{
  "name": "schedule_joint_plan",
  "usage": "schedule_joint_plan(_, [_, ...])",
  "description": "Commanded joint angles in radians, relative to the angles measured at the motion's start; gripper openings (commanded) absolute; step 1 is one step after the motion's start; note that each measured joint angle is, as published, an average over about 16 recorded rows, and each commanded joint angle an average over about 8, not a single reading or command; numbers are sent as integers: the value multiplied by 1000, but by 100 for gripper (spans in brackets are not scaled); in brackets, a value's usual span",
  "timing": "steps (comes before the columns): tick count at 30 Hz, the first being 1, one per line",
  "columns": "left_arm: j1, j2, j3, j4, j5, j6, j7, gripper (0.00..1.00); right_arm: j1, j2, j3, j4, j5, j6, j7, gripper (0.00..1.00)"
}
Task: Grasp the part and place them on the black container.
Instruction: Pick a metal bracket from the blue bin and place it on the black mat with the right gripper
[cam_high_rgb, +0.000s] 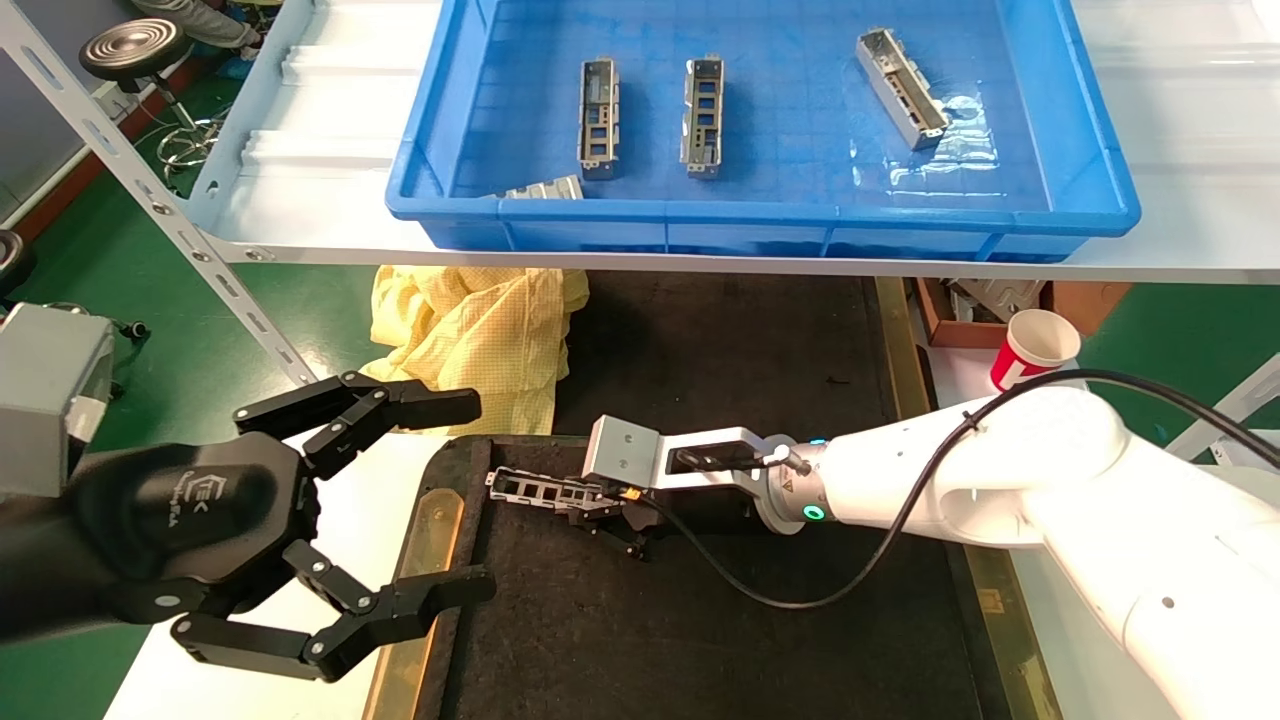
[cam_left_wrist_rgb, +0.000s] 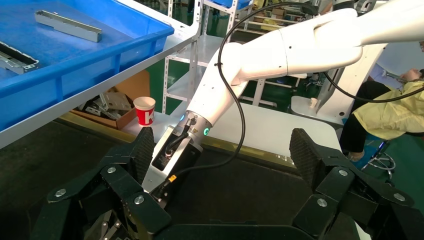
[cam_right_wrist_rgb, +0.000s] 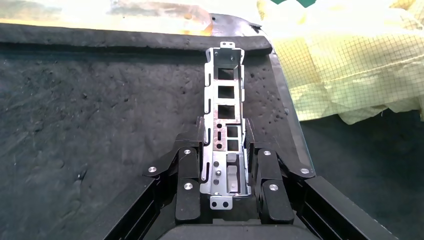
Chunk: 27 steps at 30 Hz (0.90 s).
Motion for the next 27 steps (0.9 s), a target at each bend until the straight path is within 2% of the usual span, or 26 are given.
schedule_joint_plan(1, [0,0,0,0,0,0,0,100,-4,1,-5,12,8,20,1,0])
schedule_joint_plan(11, [0,0,0,0,0,0,0,100,4,4,-36,10,25,-36,-35,0])
schedule_joint_plan(21, [0,0,0,0,0,0,0,100,-9,3,-56,-7,50,-54,-61,2])
schedule_joint_plan(23, [0,0,0,0,0,0,0,100,-10,2,-59,-5,56,-54,-65,14])
schedule_joint_plan(27, [0,0,0,0,0,0,0,100,-10,1,-69,0,61,-47,-75,63])
